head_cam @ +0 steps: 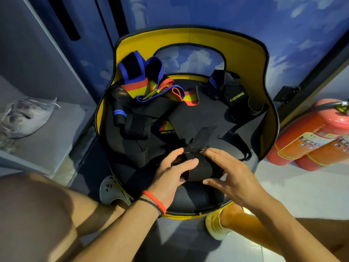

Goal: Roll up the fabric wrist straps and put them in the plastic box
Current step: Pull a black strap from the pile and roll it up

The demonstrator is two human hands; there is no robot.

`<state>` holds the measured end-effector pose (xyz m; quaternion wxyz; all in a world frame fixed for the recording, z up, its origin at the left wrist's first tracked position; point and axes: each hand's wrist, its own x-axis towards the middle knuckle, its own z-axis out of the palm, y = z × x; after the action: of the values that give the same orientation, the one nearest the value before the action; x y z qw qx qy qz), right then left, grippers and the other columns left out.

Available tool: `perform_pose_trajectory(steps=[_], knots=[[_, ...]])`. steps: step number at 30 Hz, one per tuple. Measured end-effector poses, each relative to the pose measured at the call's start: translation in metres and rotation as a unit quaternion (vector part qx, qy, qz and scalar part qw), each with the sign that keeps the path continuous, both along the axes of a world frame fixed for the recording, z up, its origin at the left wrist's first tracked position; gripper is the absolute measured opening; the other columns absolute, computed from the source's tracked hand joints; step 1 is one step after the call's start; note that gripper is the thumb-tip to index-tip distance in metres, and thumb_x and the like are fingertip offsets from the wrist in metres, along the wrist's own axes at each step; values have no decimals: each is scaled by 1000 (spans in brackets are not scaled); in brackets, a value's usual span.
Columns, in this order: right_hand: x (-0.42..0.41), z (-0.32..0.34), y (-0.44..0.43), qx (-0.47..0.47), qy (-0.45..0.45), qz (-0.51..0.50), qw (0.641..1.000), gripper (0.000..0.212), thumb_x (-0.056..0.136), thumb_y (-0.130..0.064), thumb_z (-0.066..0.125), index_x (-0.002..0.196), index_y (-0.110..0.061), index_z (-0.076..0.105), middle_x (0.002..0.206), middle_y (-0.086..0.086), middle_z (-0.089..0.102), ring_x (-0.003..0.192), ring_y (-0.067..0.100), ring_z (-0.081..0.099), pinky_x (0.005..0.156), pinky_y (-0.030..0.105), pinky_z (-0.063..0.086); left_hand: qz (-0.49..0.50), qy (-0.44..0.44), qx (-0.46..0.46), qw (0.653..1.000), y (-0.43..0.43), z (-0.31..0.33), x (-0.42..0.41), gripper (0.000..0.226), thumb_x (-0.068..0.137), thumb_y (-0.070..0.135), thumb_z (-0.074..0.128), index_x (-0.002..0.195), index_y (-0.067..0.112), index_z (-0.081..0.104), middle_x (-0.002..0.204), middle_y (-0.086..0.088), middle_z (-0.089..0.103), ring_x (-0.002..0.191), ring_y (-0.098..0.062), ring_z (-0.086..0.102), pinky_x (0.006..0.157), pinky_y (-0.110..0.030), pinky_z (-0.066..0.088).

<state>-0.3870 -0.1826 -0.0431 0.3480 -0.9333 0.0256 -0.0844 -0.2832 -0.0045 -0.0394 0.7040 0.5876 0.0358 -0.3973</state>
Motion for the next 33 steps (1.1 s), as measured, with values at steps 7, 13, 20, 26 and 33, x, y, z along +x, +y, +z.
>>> perform_pose_trajectory(steps=[7,13,20,26,33], knots=[[0,16,12,-4,-80,-44,996,79,76,-33,88,144,-27,48,148,-9,31,139,2,35,111,27,43,-34,-60,-37,997,7,27,8,55,62,19,84,111,40,74,118,2,74,112,-18,69,104,-49,49],[-3,33,6,54,-70,-53,995,116,68,-31,95,156,-36,19,157,-11,32,146,8,33,118,30,35,-56,-118,-35,991,8,43,4,42,70,12,79,101,40,76,109,-2,76,104,-18,72,80,-31,56],[-9,35,11,-71,-93,-8,993,56,85,-35,76,133,-26,50,151,-3,37,135,13,47,101,32,53,-85,-109,-72,988,14,48,5,50,68,20,79,116,25,68,127,-20,63,113,-32,66,88,-44,56],[-6,26,27,-131,-192,-7,973,32,94,-14,69,123,-12,55,160,10,37,150,24,33,118,31,35,-38,-116,-94,988,16,58,3,49,76,5,70,122,22,66,125,-16,66,115,-32,66,83,-38,56],[-4,28,37,-126,-281,-42,951,41,100,-10,62,141,-11,56,155,11,41,147,28,39,119,37,36,-58,-61,-157,984,22,69,3,59,82,8,70,136,25,59,133,-11,66,124,-27,63,98,-41,55]])
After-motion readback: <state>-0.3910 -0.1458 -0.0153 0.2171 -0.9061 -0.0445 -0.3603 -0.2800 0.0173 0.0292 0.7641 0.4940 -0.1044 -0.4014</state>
